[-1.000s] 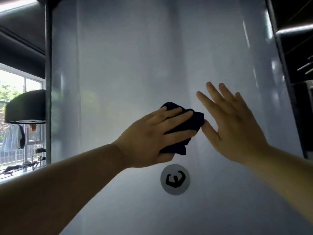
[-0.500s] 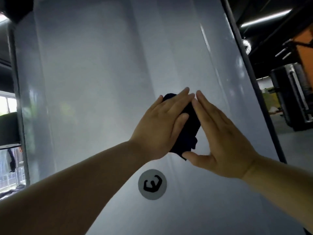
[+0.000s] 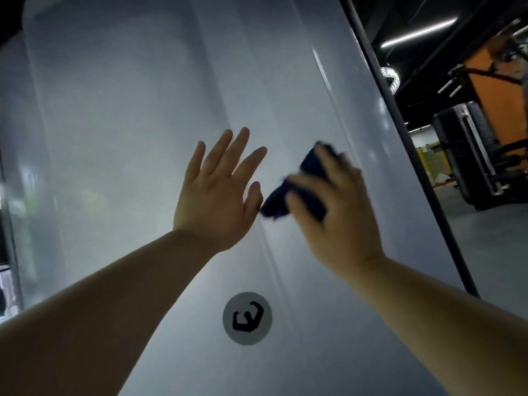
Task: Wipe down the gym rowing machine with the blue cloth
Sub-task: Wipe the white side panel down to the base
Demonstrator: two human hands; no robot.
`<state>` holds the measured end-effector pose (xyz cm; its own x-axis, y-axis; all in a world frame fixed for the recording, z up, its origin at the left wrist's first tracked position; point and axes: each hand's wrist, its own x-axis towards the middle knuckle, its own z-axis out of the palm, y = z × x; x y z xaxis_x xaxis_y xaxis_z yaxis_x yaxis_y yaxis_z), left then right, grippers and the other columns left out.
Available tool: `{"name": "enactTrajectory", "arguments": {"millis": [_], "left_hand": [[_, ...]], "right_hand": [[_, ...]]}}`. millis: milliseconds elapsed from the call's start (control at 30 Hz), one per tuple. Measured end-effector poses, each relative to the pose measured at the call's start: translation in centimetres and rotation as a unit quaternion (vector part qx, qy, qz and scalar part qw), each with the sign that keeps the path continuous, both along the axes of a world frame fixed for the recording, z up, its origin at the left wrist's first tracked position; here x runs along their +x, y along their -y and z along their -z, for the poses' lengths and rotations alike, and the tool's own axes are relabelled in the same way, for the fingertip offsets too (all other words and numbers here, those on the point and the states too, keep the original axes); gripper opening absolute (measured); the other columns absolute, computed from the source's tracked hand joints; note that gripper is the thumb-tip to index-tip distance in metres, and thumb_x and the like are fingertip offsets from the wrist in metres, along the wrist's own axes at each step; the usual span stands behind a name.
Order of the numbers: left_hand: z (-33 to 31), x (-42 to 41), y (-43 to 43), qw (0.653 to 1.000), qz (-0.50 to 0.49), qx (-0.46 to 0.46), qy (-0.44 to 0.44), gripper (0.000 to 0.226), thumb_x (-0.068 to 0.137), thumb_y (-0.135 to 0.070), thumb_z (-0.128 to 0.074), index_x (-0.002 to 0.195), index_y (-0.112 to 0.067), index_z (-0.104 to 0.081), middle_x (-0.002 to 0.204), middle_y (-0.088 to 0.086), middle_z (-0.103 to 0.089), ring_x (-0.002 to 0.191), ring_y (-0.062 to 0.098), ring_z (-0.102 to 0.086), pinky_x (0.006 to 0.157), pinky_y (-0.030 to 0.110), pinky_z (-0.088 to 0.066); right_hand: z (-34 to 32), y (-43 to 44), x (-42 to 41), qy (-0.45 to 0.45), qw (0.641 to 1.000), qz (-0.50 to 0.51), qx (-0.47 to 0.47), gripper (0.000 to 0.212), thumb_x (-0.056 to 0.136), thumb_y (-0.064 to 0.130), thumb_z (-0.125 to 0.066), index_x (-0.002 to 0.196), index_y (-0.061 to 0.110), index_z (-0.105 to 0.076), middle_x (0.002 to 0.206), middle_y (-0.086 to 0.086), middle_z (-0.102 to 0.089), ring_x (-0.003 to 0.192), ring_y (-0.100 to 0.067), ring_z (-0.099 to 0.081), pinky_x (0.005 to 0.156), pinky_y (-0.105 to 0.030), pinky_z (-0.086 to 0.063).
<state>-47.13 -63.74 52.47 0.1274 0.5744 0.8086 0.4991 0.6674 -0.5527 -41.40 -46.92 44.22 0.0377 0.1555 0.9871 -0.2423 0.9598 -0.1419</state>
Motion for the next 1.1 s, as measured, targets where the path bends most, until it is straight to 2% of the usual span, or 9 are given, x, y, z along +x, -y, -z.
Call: {"name": "enactTrajectory", "arguments": {"millis": [133, 267, 333, 467, 533, 633, 733, 933, 1100], "left_hand": [[0.4, -0.2, -0.2, 1.0, 0.008, 0.009, -0.01, 0.055, 0.098, -0.038, -0.027, 0.148, -0.021, -0.04, 0.16, 0.007, -0.027, 0.149, 0.026, -0.021, 0.121, 0.05, -0.014], [0.4, 0.0, -0.4, 1.0, 0.009, 0.019, -0.016, 0.056, 0.096, -0.037, -0.027, 0.148, -0.02, -0.041, 0.16, 0.008, -0.028, 0.149, 0.028, -0.022, 0.121, 0.051, -0.015], [0.4, 0.0, -0.4, 1.0, 0.011, 0.017, -0.016, 0.056, 0.097, -0.037, -0.028, 0.148, -0.019, -0.04, 0.16, 0.009, -0.027, 0.149, 0.028, -0.021, 0.121, 0.051, -0.014], [0.7, 0.0, -0.3, 1.0, 0.008, 0.013, -0.02, 0.056, 0.097, -0.036, -0.028, 0.148, -0.017, -0.04, 0.159, 0.01, -0.028, 0.148, 0.029, -0.022, 0.121, 0.051, -0.014], [0.6, 0.1, -0.3, 1.0, 0.009, 0.008, -0.022, 0.056, 0.096, -0.036, -0.028, 0.147, -0.016, -0.041, 0.159, 0.012, -0.029, 0.148, 0.03, -0.023, 0.12, 0.052, -0.014], [0.4, 0.6, -0.5, 0.999, 0.004, -0.003, -0.04, 0.058, 0.094, -0.035, -0.031, 0.144, -0.011, -0.045, 0.156, 0.016, -0.033, 0.146, 0.033, -0.028, 0.119, 0.053, -0.016], [0.3, 1.5, -2.2, 0.998, 0.009, -0.036, -0.059, 0.057, 0.092, -0.034, -0.033, 0.141, -0.01, -0.05, 0.153, 0.013, -0.04, 0.143, 0.031, -0.035, 0.118, 0.052, -0.018], [0.7, 1.7, -5.0, 0.999, 0.005, -0.013, -0.043, 0.06, 0.092, -0.037, -0.031, 0.144, -0.011, -0.047, 0.155, 0.013, -0.036, 0.145, 0.032, -0.03, 0.118, 0.058, -0.017], [2.5, 1.6, -6.5, 0.993, -0.005, -0.08, -0.083, 0.059, 0.094, -0.04, -0.031, 0.146, -0.014, -0.046, 0.156, 0.007, -0.037, 0.146, 0.028, -0.028, 0.117, 0.057, -0.021]], "right_hand": [[2.0, -4.4, 0.9, 0.04, 0.965, 0.079, 0.246, 0.037, 0.097, 0.038, -0.049, 0.125, 0.02, -0.067, 0.15, -0.01, -0.045, 0.138, -0.037, -0.039, 0.11, -0.05, -0.039], [-1.9, -5.7, 1.0, -0.022, 0.992, -0.025, -0.119, 0.042, 0.095, 0.041, -0.045, 0.131, 0.026, -0.061, 0.155, -0.008, -0.034, 0.137, -0.034, -0.038, 0.113, -0.045, -0.035], [-2.5, -3.2, 0.5, -0.006, 0.982, -0.05, -0.183, 0.049, 0.089, 0.05, -0.043, 0.13, 0.029, -0.06, 0.156, -0.01, -0.031, 0.14, -0.034, -0.033, 0.116, -0.047, -0.031], [2.8, -1.9, 1.0, 0.05, 0.984, 0.018, 0.171, 0.037, 0.096, 0.044, -0.052, 0.124, 0.023, -0.066, 0.156, -0.008, -0.036, 0.145, -0.034, -0.028, 0.118, -0.042, -0.027], [4.2, -4.6, 1.6, 0.054, 0.969, 0.037, 0.238, 0.033, 0.098, 0.035, -0.052, 0.121, 0.019, -0.068, 0.153, -0.008, -0.041, 0.143, -0.031, -0.033, 0.118, -0.034, -0.027], [2.0, -7.9, 1.6, -0.007, 1.0, 0.004, 0.005, 0.034, 0.099, 0.033, -0.049, 0.127, 0.02, -0.064, 0.153, -0.002, -0.04, 0.138, -0.022, -0.041, 0.11, -0.026, -0.034], [-3.0, -8.5, 1.4, -0.04, 0.966, -0.073, -0.243, 0.044, 0.1, 0.02, -0.049, 0.144, 0.028, -0.047, 0.148, -0.001, -0.045, 0.133, -0.017, -0.045, 0.107, -0.031, -0.04], [4.0, -6.6, 2.3, 0.011, 0.999, -0.043, 0.032, 0.043, 0.098, 0.028, -0.049, 0.139, 0.018, -0.052, 0.151, 0.005, -0.044, 0.138, -0.015, -0.044, 0.111, -0.03, -0.041], [4.0, -12.7, 2.7, -0.001, 0.983, -0.056, -0.175, 0.026, 0.101, 0.019, -0.05, 0.123, 0.016, -0.062, 0.124, 0.01, -0.057, 0.114, -0.013, -0.055, 0.092, -0.013, -0.04]]}}
